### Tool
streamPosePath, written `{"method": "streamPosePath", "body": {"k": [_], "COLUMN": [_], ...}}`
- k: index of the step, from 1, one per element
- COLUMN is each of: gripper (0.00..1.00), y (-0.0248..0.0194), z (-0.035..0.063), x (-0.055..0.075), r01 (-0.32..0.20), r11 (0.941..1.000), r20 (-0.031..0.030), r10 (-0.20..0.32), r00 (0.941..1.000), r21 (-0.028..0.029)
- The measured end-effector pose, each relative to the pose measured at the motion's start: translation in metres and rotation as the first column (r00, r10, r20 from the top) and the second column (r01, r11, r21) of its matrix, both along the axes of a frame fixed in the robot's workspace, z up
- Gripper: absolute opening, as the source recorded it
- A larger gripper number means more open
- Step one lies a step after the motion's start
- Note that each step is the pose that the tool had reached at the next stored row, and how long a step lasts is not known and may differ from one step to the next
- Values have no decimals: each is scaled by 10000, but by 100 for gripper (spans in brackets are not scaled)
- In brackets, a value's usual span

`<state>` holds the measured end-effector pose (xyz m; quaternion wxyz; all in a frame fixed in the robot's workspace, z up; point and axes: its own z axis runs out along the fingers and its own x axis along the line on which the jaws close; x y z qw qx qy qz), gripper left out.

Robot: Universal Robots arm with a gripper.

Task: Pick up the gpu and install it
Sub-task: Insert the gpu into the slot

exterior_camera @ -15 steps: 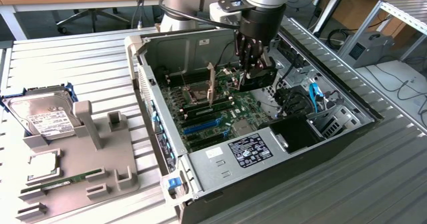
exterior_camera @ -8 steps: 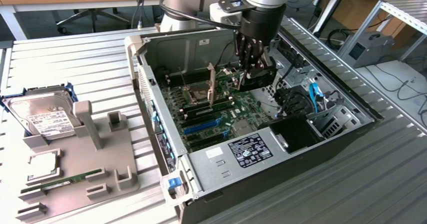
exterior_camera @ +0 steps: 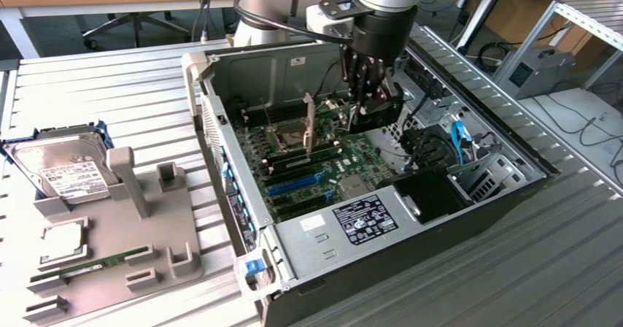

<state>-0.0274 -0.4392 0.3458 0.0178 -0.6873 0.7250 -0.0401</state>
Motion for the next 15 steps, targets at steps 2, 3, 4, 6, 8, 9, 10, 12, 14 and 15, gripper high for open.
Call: {"method": "streamPosePath", "body": {"k": [2,3,4,6,8,9,10,12,14,15], "gripper": [27,27,27,27,27,27,27,27,27,27], "y": [0,0,0,0,0,0,0,0,0,0], "z": [0,0,0,0,0,0,0,0,0,0], "x": [0,0,0,0,0,0,0,0,0,0], "r01": [-55,-82,-108,-165,-328,-355,-386,-446,-508,-536], "r11": [10000,10000,9999,9999,9995,9994,9993,9990,9987,9986], "r20": [0,0,0,0,0,0,0,0,0,0], "r10": [55,82,108,165,328,355,386,446,508,536], "r00": [10000,10000,9999,9999,9995,9994,9993,9990,9987,9986], "r21": [-1,0,0,0,0,0,0,0,-1,0]}}
